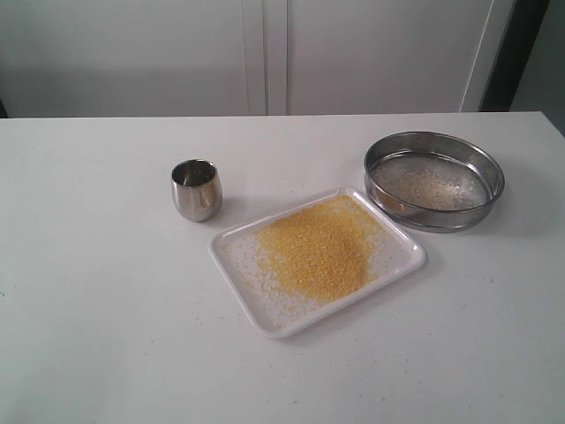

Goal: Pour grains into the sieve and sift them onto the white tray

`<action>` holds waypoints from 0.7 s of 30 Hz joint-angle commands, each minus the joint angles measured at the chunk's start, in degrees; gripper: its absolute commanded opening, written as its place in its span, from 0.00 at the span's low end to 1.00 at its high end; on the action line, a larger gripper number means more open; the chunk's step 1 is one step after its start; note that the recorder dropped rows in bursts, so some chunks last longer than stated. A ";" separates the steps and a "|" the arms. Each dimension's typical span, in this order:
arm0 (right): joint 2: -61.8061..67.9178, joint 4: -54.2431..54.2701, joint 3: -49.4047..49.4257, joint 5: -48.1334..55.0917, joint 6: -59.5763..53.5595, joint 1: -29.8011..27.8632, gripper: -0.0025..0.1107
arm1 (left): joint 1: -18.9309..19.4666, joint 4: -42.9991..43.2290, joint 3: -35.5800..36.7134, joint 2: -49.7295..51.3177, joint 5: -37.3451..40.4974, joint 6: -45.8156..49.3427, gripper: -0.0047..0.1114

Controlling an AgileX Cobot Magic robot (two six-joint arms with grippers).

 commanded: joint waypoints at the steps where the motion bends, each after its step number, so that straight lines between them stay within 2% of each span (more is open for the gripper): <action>1: -0.32 -0.04 0.37 -0.79 -0.58 0.02 0.02 | 0.00 -0.60 0.25 -0.26 0.28 -1.18 0.04; 21: -0.32 -0.04 0.37 -0.80 0.20 0.02 0.02 | 0.00 -0.60 0.25 -0.26 0.28 -0.88 0.04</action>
